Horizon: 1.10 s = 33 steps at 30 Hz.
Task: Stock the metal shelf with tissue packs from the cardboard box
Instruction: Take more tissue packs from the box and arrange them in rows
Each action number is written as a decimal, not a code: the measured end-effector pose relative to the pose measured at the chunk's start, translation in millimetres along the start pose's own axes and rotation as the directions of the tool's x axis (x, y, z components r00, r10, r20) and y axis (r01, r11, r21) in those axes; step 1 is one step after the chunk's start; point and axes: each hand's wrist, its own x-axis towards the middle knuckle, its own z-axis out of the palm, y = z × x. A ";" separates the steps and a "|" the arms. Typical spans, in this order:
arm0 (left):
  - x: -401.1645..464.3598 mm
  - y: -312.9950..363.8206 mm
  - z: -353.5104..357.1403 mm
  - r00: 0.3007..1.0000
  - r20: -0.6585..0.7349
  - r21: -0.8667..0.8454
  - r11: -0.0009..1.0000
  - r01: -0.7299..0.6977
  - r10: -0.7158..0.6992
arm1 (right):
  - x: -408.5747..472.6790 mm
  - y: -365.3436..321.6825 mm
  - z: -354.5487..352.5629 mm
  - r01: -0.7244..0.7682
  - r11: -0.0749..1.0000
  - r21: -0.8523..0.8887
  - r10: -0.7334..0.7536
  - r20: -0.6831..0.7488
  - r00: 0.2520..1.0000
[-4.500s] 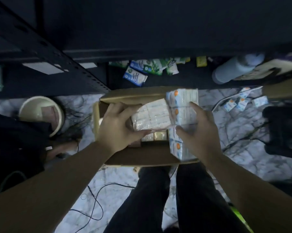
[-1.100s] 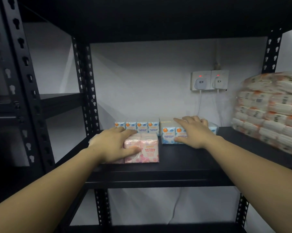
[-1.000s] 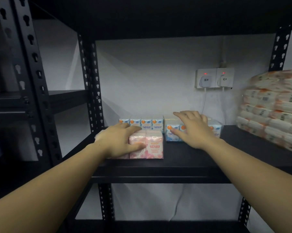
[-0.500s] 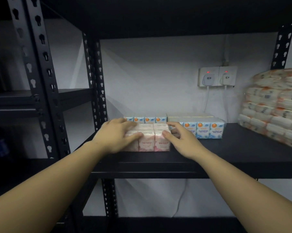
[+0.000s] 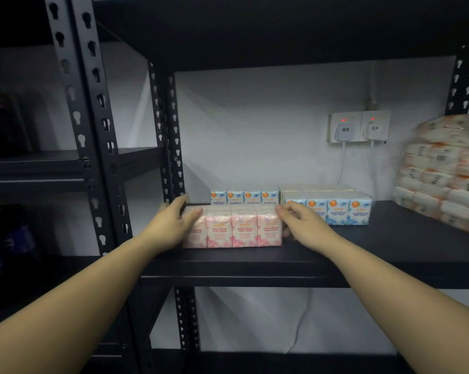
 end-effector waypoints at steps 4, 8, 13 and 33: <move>0.0 5.3 -3.7 0.995 0.053 -0.123 0.989 0.086 -0.080 | 2.8 7.7 -0.3 0.013 0.999 0.049 -0.012 -0.020 1.000; -2.4 -4.4 -7.6 1.000 0.005 -0.379 0.925 -0.009 0.012 | 3.5 19.9 -8.8 0.032 0.978 0.205 -0.029 -0.016 0.999; -9.3 6.5 2.8 0.996 0.044 -0.296 0.952 0.084 -0.074 | -0.2 9.3 -2.0 -0.014 0.998 0.054 0.017 -0.064 0.998; -7.4 -20.7 13.8 0.998 0.045 -0.221 0.975 -0.026 0.037 | -4.1 9.0 -3.4 0.050 0.998 0.032 -0.047 -0.077 0.996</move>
